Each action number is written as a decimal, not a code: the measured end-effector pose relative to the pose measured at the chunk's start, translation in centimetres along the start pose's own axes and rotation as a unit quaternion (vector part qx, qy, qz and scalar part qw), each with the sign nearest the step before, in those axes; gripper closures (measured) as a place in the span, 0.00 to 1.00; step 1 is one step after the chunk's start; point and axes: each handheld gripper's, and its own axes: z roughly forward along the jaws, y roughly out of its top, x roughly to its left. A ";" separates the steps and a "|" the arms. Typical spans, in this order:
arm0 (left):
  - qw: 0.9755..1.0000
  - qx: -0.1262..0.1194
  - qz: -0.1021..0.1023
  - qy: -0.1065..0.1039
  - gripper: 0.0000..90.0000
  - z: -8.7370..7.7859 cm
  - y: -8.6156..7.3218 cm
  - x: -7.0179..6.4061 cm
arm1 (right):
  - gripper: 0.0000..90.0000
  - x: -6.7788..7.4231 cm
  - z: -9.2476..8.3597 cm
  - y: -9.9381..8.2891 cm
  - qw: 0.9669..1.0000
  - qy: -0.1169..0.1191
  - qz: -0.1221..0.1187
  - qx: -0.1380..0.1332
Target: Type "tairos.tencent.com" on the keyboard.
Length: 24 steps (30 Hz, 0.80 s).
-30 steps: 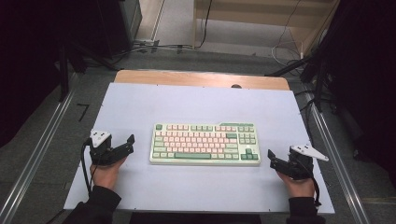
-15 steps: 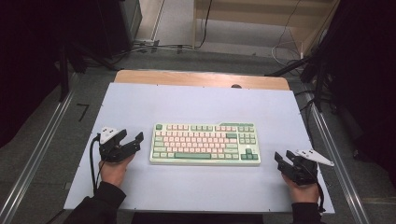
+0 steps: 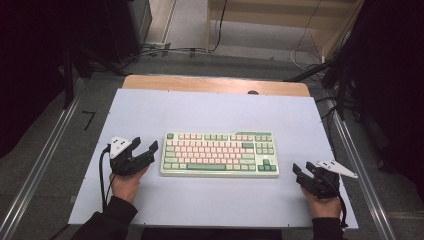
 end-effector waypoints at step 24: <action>0.999 0.028 0.025 -0.029 0.35 1.5 1.3 -3.3 | 0.46 1.2 -0.5 -0.1 0.999 0.026 -0.017 -0.008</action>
